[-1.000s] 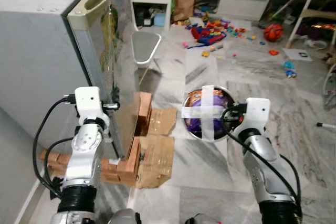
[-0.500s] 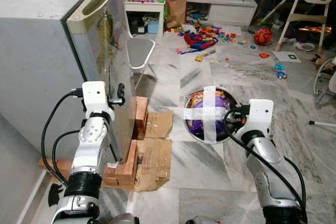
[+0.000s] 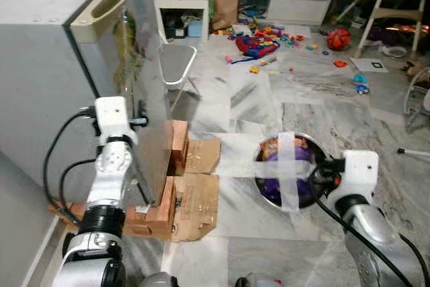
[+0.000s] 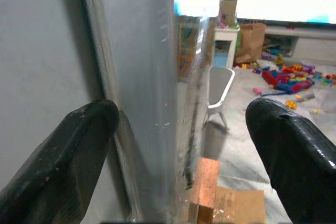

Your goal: Restocking fridge

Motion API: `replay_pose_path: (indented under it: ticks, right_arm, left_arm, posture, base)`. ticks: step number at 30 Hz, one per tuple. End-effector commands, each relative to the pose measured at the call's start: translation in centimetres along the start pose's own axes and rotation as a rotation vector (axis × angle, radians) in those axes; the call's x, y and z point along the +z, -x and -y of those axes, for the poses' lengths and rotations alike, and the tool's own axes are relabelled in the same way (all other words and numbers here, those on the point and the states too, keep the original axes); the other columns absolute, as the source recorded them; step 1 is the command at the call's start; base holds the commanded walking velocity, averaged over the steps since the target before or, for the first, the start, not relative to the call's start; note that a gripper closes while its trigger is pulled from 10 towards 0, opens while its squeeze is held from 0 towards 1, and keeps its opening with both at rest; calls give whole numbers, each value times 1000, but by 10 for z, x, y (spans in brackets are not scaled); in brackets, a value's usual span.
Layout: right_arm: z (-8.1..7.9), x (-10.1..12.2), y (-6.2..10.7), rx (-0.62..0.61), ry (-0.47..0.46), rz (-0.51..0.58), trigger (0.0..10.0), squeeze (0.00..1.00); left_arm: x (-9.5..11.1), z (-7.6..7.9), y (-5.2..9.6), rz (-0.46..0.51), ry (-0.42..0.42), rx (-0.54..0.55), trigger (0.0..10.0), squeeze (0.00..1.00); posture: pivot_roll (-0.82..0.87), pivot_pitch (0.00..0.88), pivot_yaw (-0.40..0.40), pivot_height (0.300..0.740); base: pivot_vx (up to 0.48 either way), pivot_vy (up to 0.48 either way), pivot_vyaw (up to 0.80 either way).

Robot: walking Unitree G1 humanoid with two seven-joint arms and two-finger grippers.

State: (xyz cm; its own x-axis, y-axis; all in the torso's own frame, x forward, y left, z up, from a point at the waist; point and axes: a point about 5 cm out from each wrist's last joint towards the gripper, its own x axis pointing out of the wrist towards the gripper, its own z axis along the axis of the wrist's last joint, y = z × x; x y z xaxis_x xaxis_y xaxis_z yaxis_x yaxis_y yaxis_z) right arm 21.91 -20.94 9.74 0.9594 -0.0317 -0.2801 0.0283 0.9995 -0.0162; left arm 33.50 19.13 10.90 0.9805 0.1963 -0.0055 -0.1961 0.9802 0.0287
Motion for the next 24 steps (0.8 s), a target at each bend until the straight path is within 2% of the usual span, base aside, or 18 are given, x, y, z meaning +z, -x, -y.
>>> replay_pose_path:
  ticks: [1, 4, 8, 10, 12, 20, 21, 22, 23, 24]
  right_arm:
    - [-3, 9, 2, 28, 2, 25, 10000, 0]
    - [-5, 10, 0, 35, 0, 14, 10000, 0]
    - [-7, 13, -3, 44, -3, 20, 10000, 0]
    - [-8, 16, -4, 47, -4, 25, 10000, 0]
    - [-6, 19, -5, 41, -5, 35, 10000, 0]
    - [0, 21, 0, 9, -7, 43, 10000, 0]
    - [0, 21, 0, 8, -8, 43, 10000, 0]
    - [0, 21, -1, 8, -18, 46, 10000, 0]
    - [0, 21, -1, 8, -18, 46, 10000, 0]
    - [0, 22, -1, 9, -24, 47, 10000, 0]
  left_arm:
    - [2, 2, 5, 24, 11, -10, 10000, 0]
    - [-6, -3, 11, 6, 2, 9, 10000, 0]
    - [-11, -2, 8, -18, 10, -4, 10000, 0]
    - [-11, 2, 2, -31, 6, -24, 10000, 0]
    - [-3, 4, -11, -20, -3, 15, 10000, 0]
    - [16, 3, -30, -1, 12, 56, 10000, 0]
    - [16, 5, -31, -9, 23, 48, 10000, 0]
    - [18, 21, -34, -24, 33, -43, 10000, 0]
    - [18, 21, -34, -24, 33, -43, 10000, 0]
    - [18, 28, -35, -26, 34, -83, 10000, 0]
  posture:
    - [-93, 45, -17, 740]
    - [-83, 45, -23, 740]
    - [-85, 46, -27, 740]
    - [-91, 44, -30, 740]
    - [-104, 40, -28, 740]
    - [-134, 28, -11, 740]
    - [-137, 24, -7, 740]
    - [-137, 20, -4, 740]
    - [-137, 20, -4, 740]
    - [-137, 20, -4, 740]
  base:
    - [0, 0, 0]
    - [0, 0, 0]
    - [0, 0, 0]
    - [0, 0, 0]
    - [0, 0, 0]
    - [0, 0, 0]
    - [0, 0, 0]
    - [0, 0, 0]
    - [0, 0, 0]
    - [0, 0, 0]
